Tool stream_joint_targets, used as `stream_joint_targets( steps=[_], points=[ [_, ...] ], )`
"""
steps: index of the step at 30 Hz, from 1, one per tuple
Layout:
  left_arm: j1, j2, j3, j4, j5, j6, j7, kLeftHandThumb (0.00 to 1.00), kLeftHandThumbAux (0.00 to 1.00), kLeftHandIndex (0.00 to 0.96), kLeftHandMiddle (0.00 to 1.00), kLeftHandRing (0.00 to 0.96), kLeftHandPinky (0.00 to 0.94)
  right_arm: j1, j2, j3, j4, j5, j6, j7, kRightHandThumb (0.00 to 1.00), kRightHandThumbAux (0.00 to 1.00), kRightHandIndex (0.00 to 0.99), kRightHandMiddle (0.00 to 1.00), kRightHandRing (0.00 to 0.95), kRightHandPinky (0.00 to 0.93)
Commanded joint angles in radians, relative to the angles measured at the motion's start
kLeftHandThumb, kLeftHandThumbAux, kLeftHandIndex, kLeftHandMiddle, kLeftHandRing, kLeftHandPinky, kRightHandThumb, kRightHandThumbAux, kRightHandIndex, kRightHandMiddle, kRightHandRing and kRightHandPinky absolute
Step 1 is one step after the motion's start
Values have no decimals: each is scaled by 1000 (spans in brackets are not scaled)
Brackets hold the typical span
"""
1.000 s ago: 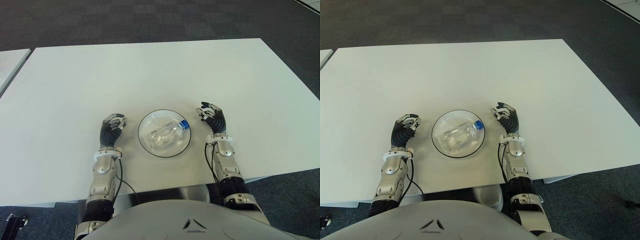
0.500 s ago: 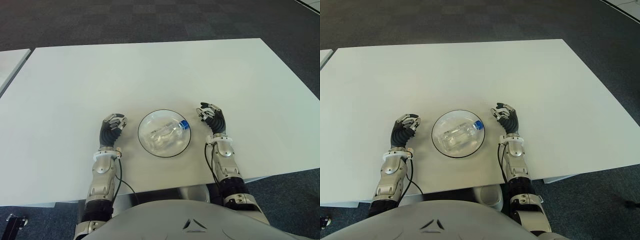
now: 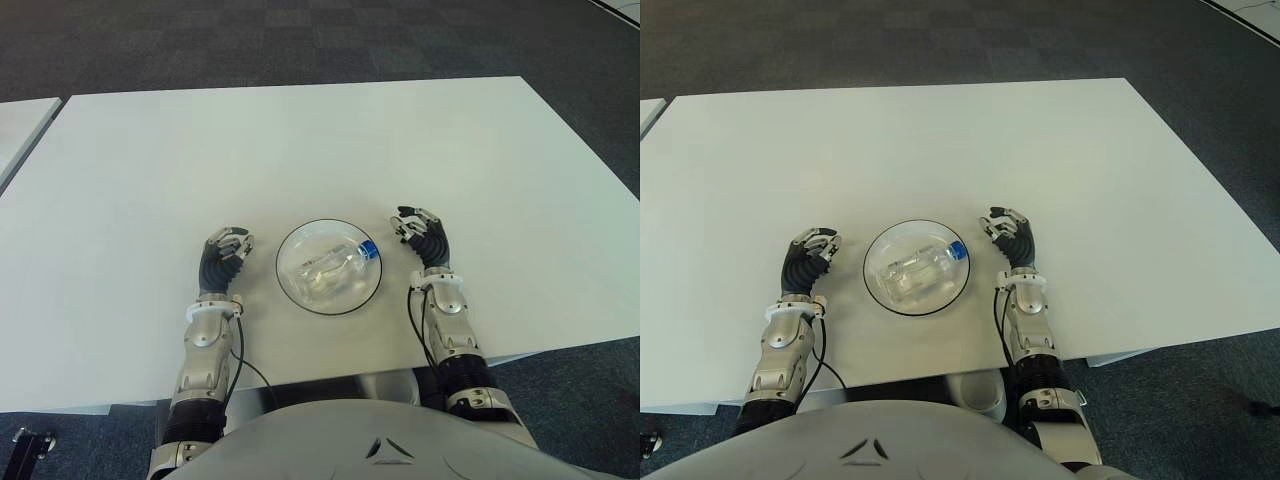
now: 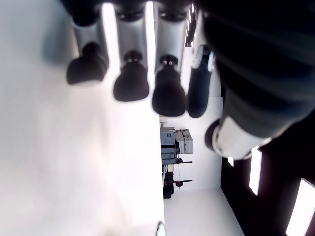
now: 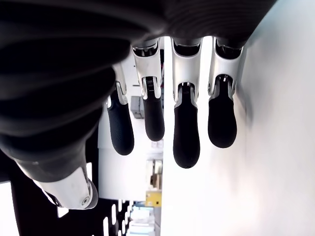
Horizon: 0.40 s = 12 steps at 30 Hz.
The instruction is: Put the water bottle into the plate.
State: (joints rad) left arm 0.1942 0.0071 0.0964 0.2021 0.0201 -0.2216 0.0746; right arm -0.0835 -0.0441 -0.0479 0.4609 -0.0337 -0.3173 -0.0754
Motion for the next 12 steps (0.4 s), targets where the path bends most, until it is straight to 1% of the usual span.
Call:
stream_joint_targets(
  steps=[1, 12],
  points=[
    [17, 4, -2, 31, -4, 37, -10, 713, 711, 438, 790, 805, 822, 12, 7, 1, 18, 1, -4, 5, 706, 728, 435, 630, 625, 633],
    [19, 5, -1, 28, -2, 36, -8, 712, 711, 438, 792, 806, 822, 11, 12, 2, 26, 1, -14, 5, 706, 728, 434, 630, 625, 626]
  ],
)
